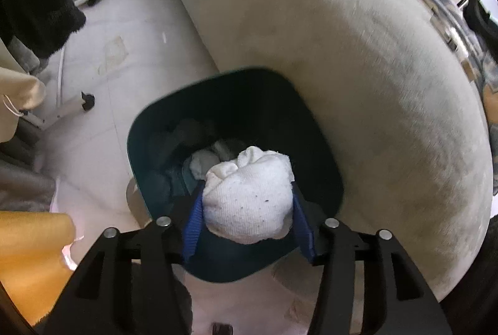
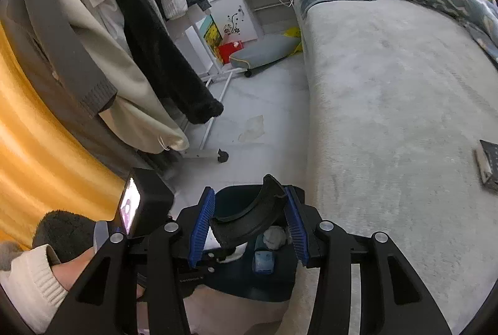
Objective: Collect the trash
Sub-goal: 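Open the left gripper to drop the tissue ball into the bin, then move both grippers back over the bed toward the clear plastic roll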
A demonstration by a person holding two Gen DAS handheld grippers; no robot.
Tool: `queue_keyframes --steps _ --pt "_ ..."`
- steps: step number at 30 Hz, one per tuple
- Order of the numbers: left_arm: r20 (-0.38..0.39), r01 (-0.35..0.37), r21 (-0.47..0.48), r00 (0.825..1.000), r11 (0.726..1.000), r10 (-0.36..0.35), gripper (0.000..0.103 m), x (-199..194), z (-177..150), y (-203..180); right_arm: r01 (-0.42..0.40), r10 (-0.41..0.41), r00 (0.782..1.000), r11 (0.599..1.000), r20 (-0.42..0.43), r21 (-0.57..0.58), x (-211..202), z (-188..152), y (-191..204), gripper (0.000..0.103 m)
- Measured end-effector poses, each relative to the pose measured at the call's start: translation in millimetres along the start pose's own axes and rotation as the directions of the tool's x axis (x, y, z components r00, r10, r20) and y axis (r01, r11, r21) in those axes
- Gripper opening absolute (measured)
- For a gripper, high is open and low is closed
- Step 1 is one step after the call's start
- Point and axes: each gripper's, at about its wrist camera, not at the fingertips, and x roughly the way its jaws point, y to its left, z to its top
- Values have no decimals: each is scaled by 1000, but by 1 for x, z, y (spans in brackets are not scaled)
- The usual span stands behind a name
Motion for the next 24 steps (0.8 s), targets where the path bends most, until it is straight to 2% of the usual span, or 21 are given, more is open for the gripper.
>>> queue_keyframes --steps 3,7,12,19,24 --pt "-30 -8 13 1000 1000 9 63 5 -5 0 -1 1 1000 1000 -11 -7 5 0 3 47" --pt "-32 -8 21 999 1000 9 73 3 -9 1 -1 0 999 1000 -33 -17 13 0 5 47" --pt "-15 -1 -1 1000 1000 1 78 -9 -15 13 1 -2 997 1000 -72 -23 27 -4 7 46" --pt "76 -9 -63 997 998 14 82 -36 -15 41 17 -26 986 998 -164 -55 58 -17 13 46" --pt "181 15 -100 983 995 4 82 -65 -13 53 31 -52 970 995 -236 -91 82 -30 19 46"
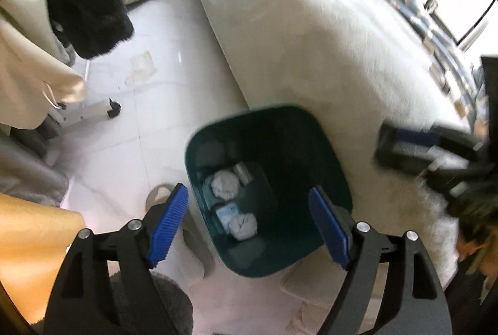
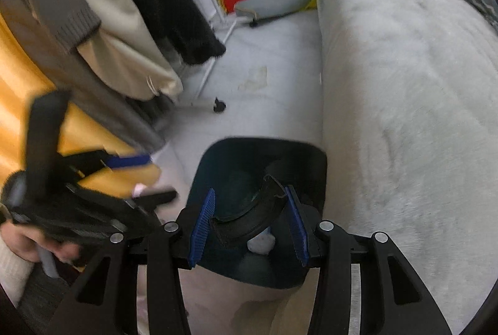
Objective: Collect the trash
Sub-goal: 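Move both grippers back over the bed toward the clear plastic roll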
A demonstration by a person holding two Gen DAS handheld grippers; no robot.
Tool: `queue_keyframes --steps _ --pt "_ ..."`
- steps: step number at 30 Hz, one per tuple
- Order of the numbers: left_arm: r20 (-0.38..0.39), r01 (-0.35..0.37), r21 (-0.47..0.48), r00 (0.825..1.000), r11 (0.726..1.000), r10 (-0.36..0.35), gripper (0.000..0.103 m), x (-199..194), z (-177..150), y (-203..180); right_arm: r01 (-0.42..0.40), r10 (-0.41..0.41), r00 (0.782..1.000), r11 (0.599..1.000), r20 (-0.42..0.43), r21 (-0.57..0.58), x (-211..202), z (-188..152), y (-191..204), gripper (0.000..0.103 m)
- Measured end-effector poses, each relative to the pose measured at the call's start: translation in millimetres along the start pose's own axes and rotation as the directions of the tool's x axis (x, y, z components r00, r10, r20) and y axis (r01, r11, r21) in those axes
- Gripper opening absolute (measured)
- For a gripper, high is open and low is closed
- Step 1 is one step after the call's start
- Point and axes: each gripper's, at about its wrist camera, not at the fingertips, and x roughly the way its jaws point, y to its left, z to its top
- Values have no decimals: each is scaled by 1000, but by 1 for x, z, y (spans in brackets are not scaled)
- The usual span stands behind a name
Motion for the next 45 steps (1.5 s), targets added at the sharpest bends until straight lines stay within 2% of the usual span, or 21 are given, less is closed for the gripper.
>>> queue_keyframes --steps 6,10,17,20,22,24,27,33,42,45 --pt "98 17 -39 995 999 -13 82 -25 14 5 31 -35 997 998 -76 -50 24 -12 10 46" --pt "181 22 -5 983 1000 -20 82 -42 24 -4 48 -56 992 996 -111 -72 35 -17 13 47" --pt "300 85 27 950 996 -89 82 -73 34 -20 76 -87 989 993 -122 -93 43 -18 20 47" --pt "333 108 24 936 994 -110 82 -81 40 -23 78 -90 988 992 -124 -101 44 -18 21 49" --pt "358 100 34 928 994 -106 82 -88 44 -27 79 -91 988 992 -123 -101 44 -18 21 54" --pt "380 68 57 921 996 -85 82 -93 46 -31 88 -98 989 991 -111 -97 42 -18 21 64" --pt "426 13 107 903 994 -58 82 -103 50 -43 99 -108 989 990 -99 -99 41 -19 21 72" --pt "476 14 153 876 988 -86 82 -118 54 -60 97 -103 993 991 -63 -88 26 -19 17 74" --pt "578 13 183 808 983 -118 85 -142 55 -90 100 -94 991 993 95 -55 -25 -13 6 77" --pt "581 36 191 801 981 -143 85 -143 55 -98 120 -113 984 992 141 -41 -43 -14 -4 80"
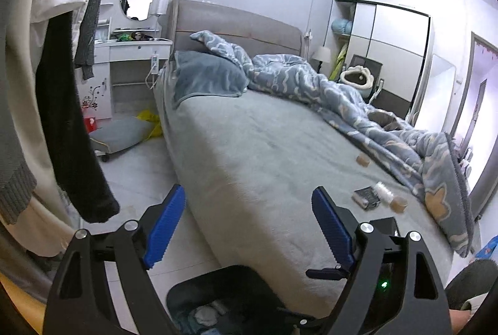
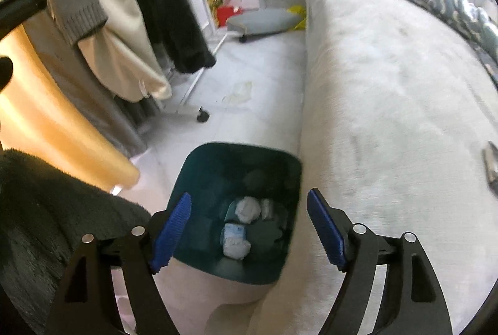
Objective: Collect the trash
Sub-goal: 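Move both grippers back over the bed toward the clear plastic roll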
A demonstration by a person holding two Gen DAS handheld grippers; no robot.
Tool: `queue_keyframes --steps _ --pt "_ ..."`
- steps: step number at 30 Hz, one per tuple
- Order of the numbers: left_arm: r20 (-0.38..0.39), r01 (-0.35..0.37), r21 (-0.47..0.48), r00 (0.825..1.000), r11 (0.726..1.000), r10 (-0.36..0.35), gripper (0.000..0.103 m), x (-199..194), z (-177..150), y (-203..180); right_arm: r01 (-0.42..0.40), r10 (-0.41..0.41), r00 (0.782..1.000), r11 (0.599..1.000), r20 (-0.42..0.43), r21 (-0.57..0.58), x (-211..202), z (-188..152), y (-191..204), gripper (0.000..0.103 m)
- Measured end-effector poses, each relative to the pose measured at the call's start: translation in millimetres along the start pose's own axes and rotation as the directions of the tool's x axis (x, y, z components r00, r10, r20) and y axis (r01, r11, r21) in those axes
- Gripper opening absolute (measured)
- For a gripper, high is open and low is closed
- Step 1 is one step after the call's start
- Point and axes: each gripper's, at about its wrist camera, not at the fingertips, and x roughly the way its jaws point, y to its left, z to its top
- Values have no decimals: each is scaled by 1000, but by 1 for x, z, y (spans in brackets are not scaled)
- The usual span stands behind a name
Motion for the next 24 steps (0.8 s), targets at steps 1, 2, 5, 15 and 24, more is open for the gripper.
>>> queue_keyframes --steps 1,2,5,15,24 --pt "0 5 -3 1000 1000 -5 85 1 0 -2 6 -6 1000 1000 13 6 -5 0 -5 81" --pt "-1 9 -5 1000 1000 -9 85 2 0 -4 15 -15 1000 1000 24 13 -10 -1 -11 82" --pt "-4 19 -6 1000 1000 -19 85 8 -1 -13 36 -38 998 999 48 38 -23 -5 -27 82" --pt "-30 69 18 997 997 -68 85 32 -3 -51 140 -147 982 988 122 63 -77 -7 -88 84" --pt "-67 120 21 991 993 -118 86 57 -8 -88 200 -207 970 978 127 67 -100 -12 -139 84"
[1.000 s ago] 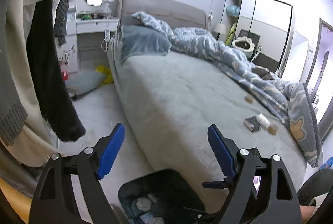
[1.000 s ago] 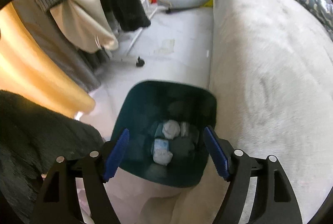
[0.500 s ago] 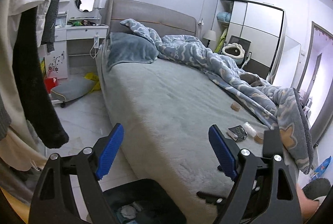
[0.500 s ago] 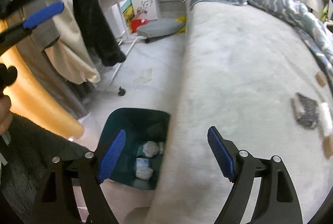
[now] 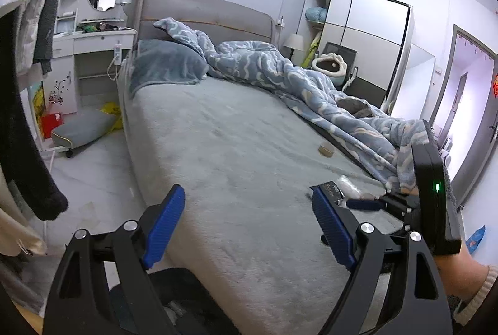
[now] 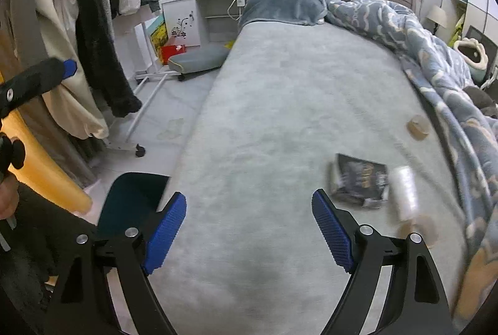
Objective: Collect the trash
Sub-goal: 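Move both grippers back over the bed toward the clear plastic roll, then close the right gripper on the clear bubble-wrap roll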
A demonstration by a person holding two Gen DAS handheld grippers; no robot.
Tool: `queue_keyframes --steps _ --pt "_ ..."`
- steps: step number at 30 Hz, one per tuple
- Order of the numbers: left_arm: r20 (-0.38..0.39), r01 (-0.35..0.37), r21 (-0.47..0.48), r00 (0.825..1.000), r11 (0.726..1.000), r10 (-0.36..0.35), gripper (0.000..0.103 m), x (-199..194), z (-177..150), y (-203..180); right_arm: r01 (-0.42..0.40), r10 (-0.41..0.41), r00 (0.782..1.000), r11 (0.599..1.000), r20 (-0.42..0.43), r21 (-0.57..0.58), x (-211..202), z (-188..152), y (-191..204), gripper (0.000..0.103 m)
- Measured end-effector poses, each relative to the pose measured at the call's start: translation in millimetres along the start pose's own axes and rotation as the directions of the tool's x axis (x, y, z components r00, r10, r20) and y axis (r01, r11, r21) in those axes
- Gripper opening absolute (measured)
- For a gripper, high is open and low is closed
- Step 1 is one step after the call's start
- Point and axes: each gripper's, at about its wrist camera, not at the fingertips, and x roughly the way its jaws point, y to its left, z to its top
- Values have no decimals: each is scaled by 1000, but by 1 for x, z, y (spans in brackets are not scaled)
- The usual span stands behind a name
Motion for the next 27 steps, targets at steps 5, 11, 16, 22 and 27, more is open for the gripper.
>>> queue_keyframes --steps 5,11,16,22,27 --pt "-43 15 17 999 1000 -14 86 22 -8 -15 3 -4 1000 999 10 44 1 0 -36 84" --pt "-88 42 11 995 999 -41 86 47 -19 -31 29 -31 999 995 13 91 7 0 -77 84" --pt "-113 83 -5 990 997 -83 86 63 -23 -44 44 -45 999 991 1 123 12 -5 -104 84" --pt "-116 143 -34 983 989 -146 88 84 -19 -61 40 -39 999 987 -11 157 20 -9 -129 84" --pt "-123 149 11 982 989 -147 94 94 -18 -77 44 -40 999 982 -24 184 27 -14 -148 84"
